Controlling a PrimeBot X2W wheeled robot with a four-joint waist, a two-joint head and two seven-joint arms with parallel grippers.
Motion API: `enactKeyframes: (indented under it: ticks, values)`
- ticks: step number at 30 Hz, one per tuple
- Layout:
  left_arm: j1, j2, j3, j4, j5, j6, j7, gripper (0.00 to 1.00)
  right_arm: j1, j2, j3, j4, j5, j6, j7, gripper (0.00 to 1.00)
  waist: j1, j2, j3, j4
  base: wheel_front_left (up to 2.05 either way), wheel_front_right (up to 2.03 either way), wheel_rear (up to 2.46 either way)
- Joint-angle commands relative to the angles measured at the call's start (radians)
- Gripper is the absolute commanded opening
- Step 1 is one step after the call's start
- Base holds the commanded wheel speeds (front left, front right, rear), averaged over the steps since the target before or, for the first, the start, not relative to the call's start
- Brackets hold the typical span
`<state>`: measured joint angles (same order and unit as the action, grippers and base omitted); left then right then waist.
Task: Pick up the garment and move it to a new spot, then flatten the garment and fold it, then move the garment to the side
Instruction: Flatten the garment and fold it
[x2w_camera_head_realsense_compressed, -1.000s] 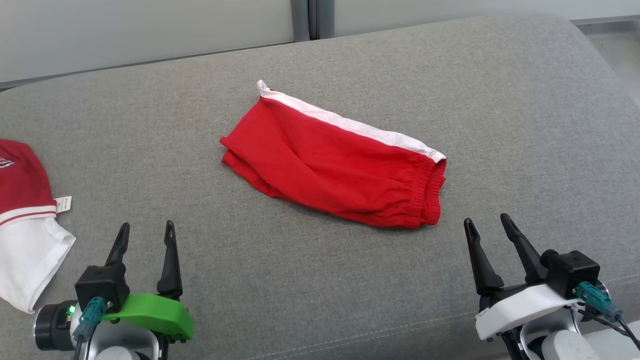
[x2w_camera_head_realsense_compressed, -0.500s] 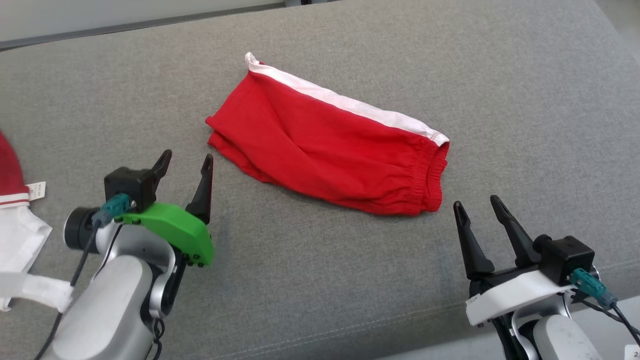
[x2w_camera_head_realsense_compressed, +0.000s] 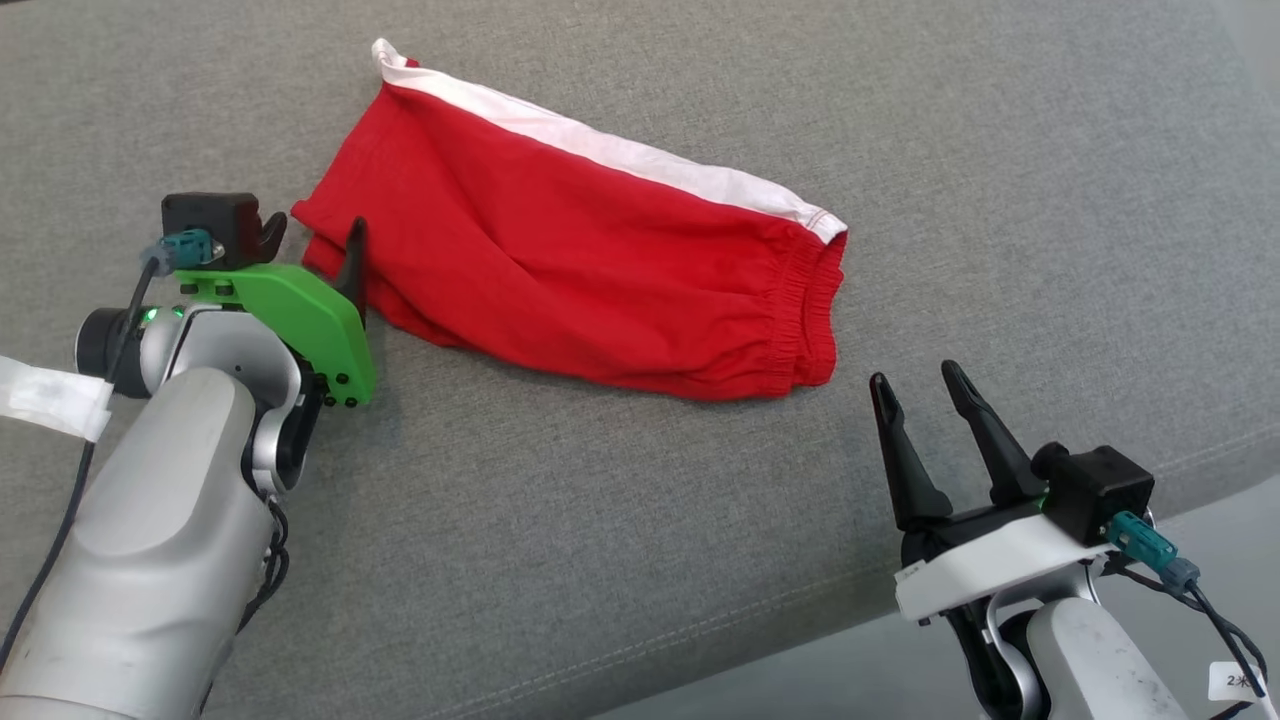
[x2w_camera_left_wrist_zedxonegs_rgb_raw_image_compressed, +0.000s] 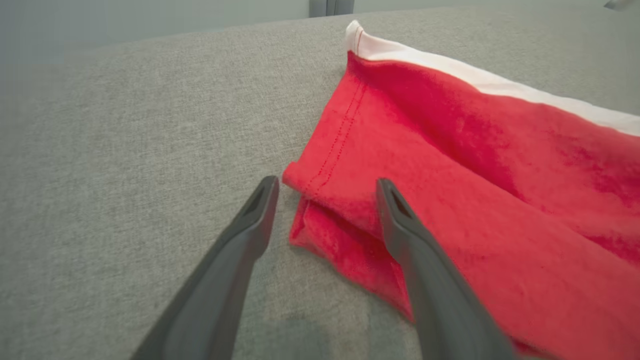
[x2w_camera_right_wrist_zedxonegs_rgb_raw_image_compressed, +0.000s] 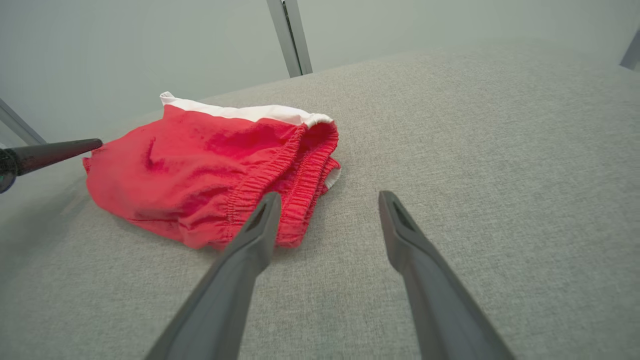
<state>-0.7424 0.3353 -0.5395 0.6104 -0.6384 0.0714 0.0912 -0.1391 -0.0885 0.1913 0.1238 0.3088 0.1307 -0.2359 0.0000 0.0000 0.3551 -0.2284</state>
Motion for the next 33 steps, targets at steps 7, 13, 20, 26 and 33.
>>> enactKeyframes:
  ticks: [7,13,20,26,33]
  values:
    - [-0.046,-0.027,0.015,0.126,-0.034,-0.002,0.021,1.00,-0.026,0.005,0.004,0.026,0.019,0.000,-0.021,1.00,0.0000,0.0000,0.038,-0.022,0.00,0.00,0.00]
    - [-0.018,-0.056,0.017,0.172,-0.062,0.003,0.039,0.76,-0.033,0.003,0.003,0.041,0.023,0.000,-0.024,1.00,0.0000,0.0000,0.029,-0.005,0.00,0.00,0.00]
    - [0.035,-0.077,0.025,0.135,-0.093,-0.025,0.001,0.00,-0.021,0.001,-0.012,0.044,0.027,0.000,-0.028,1.00,0.0000,0.0000,0.009,0.018,0.00,0.00,0.00]
    - [0.104,-0.089,0.042,0.064,-0.110,-0.012,-0.074,0.00,-0.007,-0.009,-0.036,0.037,0.029,0.000,-0.029,1.00,0.0000,0.0000,-0.010,0.047,0.00,0.00,0.00]
    - [0.248,-0.087,0.039,-0.105,-0.099,0.046,-0.146,0.00,0.017,-0.026,-0.067,0.024,0.028,0.000,-0.017,1.00,0.0000,0.0000,-0.036,0.096,0.00,0.00,0.00]
